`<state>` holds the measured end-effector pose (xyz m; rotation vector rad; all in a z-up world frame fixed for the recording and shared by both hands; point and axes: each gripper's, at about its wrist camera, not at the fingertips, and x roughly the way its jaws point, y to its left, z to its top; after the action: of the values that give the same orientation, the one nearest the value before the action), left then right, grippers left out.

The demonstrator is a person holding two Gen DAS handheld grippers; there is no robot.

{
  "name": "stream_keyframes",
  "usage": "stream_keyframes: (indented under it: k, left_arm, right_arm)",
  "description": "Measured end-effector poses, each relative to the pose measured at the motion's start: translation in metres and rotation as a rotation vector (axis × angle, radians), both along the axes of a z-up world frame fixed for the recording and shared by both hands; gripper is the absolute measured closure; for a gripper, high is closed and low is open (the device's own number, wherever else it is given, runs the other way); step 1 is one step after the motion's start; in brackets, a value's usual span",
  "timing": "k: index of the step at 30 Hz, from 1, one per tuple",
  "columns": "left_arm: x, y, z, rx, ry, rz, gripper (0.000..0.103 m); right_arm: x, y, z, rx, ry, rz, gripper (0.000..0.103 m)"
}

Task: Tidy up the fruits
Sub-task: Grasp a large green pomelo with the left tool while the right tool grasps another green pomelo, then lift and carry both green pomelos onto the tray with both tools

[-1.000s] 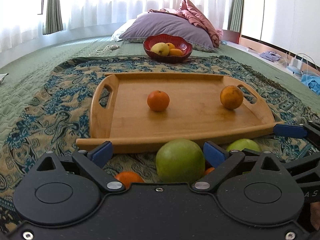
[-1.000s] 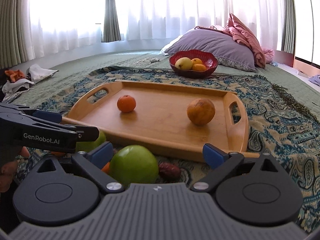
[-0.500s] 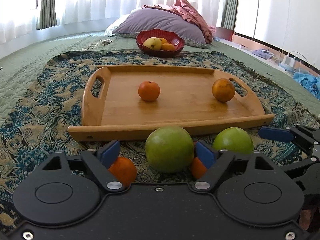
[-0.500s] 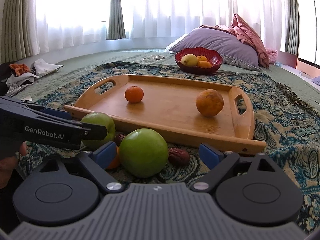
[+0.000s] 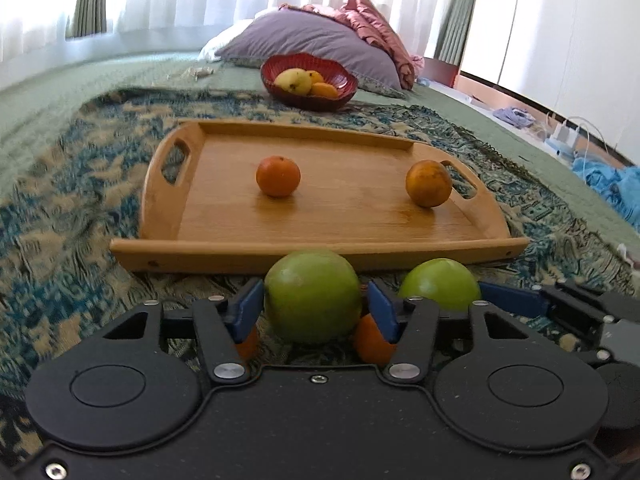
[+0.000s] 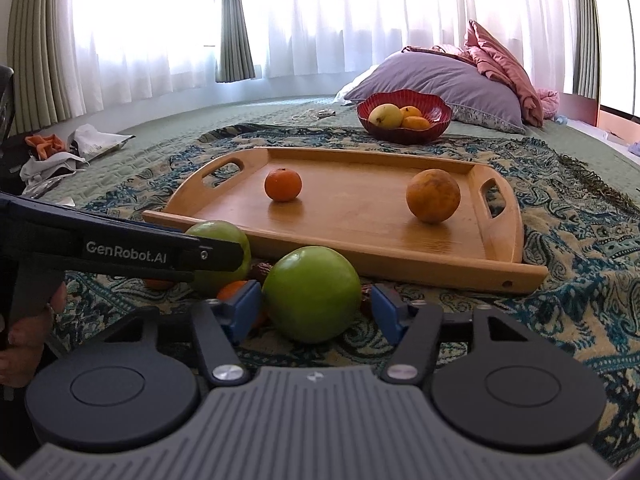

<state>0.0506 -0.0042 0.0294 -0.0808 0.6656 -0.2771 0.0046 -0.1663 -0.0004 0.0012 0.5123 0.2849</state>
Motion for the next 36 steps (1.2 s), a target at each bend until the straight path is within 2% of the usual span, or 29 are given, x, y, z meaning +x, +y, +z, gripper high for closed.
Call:
stream_keyframes:
  k: [4,10,18,27,30,31,36]
  left_arm:
    - [0.001,0.004,-0.003,-0.012,0.008,0.009,0.051]
    - [0.004,0.006,-0.007,-0.040,0.025,0.014,0.047]
    - [0.005,-0.002,-0.011,-0.010,0.009,0.027,0.048]
    - [0.007,-0.002,-0.012,-0.020,0.000,0.029,0.048]
    - [0.004,-0.001,-0.012,-0.027,-0.008,0.032,0.049]
    - [0.004,0.000,-0.012,-0.028,-0.010,0.034,0.049]
    - [0.005,0.002,-0.008,-0.043,-0.002,0.045,0.049]
  right_arm:
    - [0.002,0.002,-0.002,0.013,0.012,-0.003,0.031]
    - [0.005,0.004,-0.004,0.023,0.011,-0.019,0.031]
    - [0.008,0.005,-0.005,0.029,0.009,-0.031,0.030]
    - [0.013,0.001,-0.007,0.060,0.025,-0.035,0.029]
    - [0.014,0.000,-0.007,0.076,0.031,-0.033,0.035]
    - [0.014,-0.001,-0.007,0.079,0.031,-0.034,0.040]
    - [0.012,-0.002,-0.006,0.095,0.030,-0.041,0.042]
